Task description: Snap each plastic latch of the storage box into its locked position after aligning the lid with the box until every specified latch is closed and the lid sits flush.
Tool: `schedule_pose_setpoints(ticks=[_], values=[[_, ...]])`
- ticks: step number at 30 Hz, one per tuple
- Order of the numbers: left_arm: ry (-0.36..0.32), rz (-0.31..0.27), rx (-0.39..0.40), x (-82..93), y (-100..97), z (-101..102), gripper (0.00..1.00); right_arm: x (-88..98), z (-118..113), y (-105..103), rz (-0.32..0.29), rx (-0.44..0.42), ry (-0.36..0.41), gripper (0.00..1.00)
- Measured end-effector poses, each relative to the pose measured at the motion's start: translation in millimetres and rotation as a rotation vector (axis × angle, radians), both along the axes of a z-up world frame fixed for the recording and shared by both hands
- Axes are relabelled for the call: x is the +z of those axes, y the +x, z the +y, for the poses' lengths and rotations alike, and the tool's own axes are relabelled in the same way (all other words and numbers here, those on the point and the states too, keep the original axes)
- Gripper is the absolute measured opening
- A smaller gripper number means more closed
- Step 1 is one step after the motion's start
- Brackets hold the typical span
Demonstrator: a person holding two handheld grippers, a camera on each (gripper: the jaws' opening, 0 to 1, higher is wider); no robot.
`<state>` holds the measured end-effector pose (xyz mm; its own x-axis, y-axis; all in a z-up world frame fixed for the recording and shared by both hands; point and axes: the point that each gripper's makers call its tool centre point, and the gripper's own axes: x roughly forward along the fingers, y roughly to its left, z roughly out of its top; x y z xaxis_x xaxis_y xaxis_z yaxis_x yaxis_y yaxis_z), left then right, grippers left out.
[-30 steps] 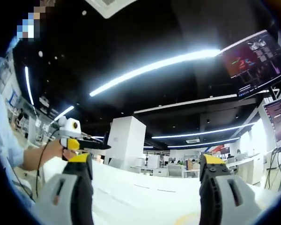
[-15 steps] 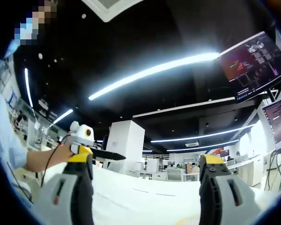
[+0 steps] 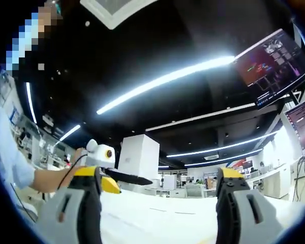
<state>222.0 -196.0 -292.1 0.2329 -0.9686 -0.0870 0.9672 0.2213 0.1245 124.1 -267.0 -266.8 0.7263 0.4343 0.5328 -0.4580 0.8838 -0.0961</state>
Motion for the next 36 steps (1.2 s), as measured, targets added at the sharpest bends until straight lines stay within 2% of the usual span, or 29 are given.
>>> schedule_pose_setpoints(ticks=[11, 16, 24, 26, 32, 36], values=[[0.111, -0.03, -0.018, -13.6, 5.5, -25, 0.97, 1.8, -1, -2, 0.001, 0.004, 0.004, 0.95], [0.138, -0.032, -0.018, -18.9, 7.5, -37, 0.96, 0.9, -2, -1, 0.006, 0.002, 0.005, 0.95], [0.205, -0.024, -0.051, -34.8, 8.6, -52, 0.97, 0.1, -24, 2, 0.015, -0.04, 0.028, 0.95], [0.232, -0.026, -0.055, -40.1, 9.2, -54, 0.97, 0.3, -31, 1, 0.015, -0.044, 0.039, 0.95], [0.24, -0.028, -0.06, -43.7, 9.9, -59, 0.96, 6.0, -45, -6, 0.008, 0.064, 0.169, 0.94], [0.251, -0.024, -0.067, -48.6, 9.3, -63, 0.96, 6.4, -49, -7, 0.005, 0.064, 0.18, 0.92]])
